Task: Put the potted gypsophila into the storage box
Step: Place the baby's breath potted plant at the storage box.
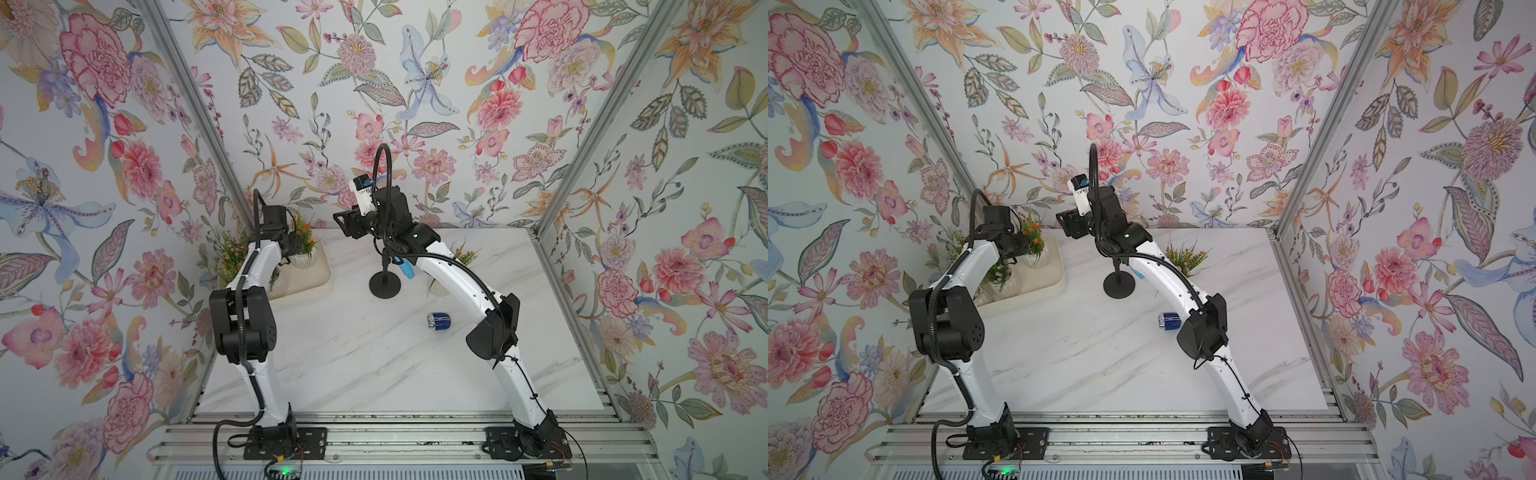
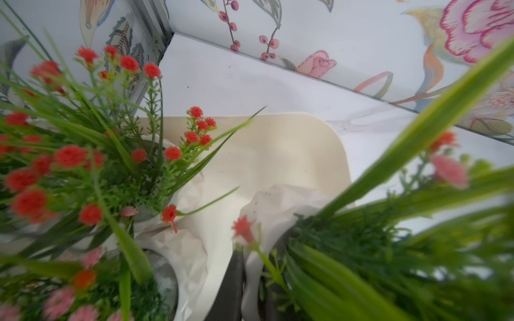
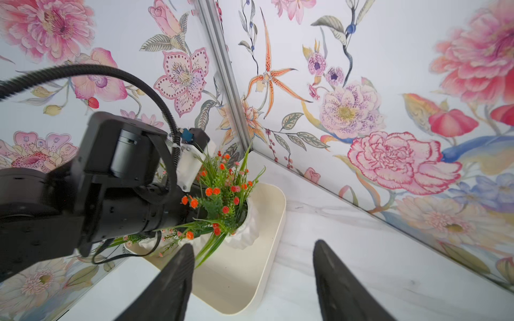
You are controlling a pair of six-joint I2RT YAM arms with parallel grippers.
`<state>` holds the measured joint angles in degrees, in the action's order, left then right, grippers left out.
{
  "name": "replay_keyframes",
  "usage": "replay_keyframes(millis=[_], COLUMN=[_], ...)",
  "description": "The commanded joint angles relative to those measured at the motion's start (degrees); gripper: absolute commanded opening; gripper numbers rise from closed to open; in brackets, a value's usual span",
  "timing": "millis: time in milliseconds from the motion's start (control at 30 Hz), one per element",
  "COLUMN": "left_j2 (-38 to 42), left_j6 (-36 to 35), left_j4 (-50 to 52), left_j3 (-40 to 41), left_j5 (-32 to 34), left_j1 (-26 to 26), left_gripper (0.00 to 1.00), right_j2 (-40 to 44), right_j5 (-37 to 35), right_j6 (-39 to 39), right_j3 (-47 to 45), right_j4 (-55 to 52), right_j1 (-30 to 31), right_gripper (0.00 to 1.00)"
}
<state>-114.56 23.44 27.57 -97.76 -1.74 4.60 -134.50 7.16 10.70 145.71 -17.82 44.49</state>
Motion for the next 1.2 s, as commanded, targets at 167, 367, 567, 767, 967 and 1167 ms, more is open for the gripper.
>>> replay_keyframes(millis=[167,367,567,767,967,1167], left_j2=[-7.31,-12.25,-13.75,-13.59,-9.46,0.53], left_j6=[5.12,5.78,6.79,7.23,7.10,5.56], left_j4=[-9.77,-8.53,-7.90,-7.61,-9.15,-12.86], left_j3=[-6.13,-11.46,-12.46,-11.60,-8.15,0.84], left_j5=[1.91,6.75,9.61,8.58,6.14,4.86], left_j1=[2.38,2.81,2.89,2.95,2.96,2.96], left_gripper=[0.00,0.00,0.00,0.25,0.42,0.51], right_j2=[0.95,1.93,3.24,4.94,7.72,9.99], right_j5=[1.34,-4.77,-12.03,-14.87,-18.00,-32.68], right_j6=[-2.47,-6.06,-9.44,-9.26,-11.92,-22.48], right_j3=[1.76,1.04,-0.67,-1.69,-3.09,-4.65], right_j4=[2.24,2.23,2.23,2.18,2.40,2.39], right_j1=[0.25,0.94,1.87,2.42,4.08,6.36], right_gripper=[0.71,0.74,0.77,0.78,0.79,0.85])
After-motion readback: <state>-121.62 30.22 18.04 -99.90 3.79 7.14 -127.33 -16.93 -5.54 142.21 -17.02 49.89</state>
